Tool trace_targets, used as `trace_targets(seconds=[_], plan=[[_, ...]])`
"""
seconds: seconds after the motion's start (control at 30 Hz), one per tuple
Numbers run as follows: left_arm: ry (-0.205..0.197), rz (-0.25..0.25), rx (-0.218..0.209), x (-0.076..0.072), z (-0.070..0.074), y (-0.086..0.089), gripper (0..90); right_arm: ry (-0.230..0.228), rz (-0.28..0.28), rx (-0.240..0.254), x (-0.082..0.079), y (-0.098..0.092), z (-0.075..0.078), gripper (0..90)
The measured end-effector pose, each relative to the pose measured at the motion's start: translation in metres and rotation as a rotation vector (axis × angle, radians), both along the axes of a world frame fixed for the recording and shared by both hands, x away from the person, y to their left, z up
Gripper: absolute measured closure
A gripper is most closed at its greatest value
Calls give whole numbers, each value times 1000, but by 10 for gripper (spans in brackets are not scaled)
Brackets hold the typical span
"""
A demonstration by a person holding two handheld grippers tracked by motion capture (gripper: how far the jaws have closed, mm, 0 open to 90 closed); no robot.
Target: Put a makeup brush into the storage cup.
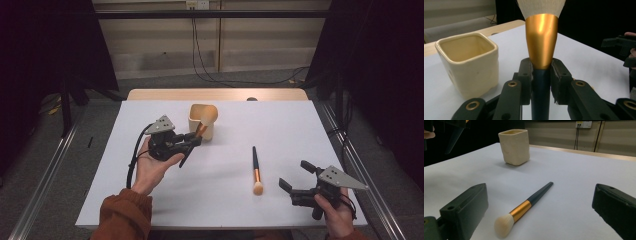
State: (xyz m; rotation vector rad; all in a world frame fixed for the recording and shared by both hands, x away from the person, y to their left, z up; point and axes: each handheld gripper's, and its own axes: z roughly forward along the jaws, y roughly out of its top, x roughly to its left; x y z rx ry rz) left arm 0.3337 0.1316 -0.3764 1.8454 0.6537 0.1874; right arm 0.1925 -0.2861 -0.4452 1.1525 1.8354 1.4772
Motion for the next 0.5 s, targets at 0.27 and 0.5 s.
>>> trace_targets(seconds=[0.27, 0.5], plan=[[-39, 21, -32, 9, 10, 0, 726, 2, -5, 5, 0, 0, 0, 0], [-60, 33, -41, 18, 18, -1, 726, 1, -13, 15, 0, 0, -1, 0]])
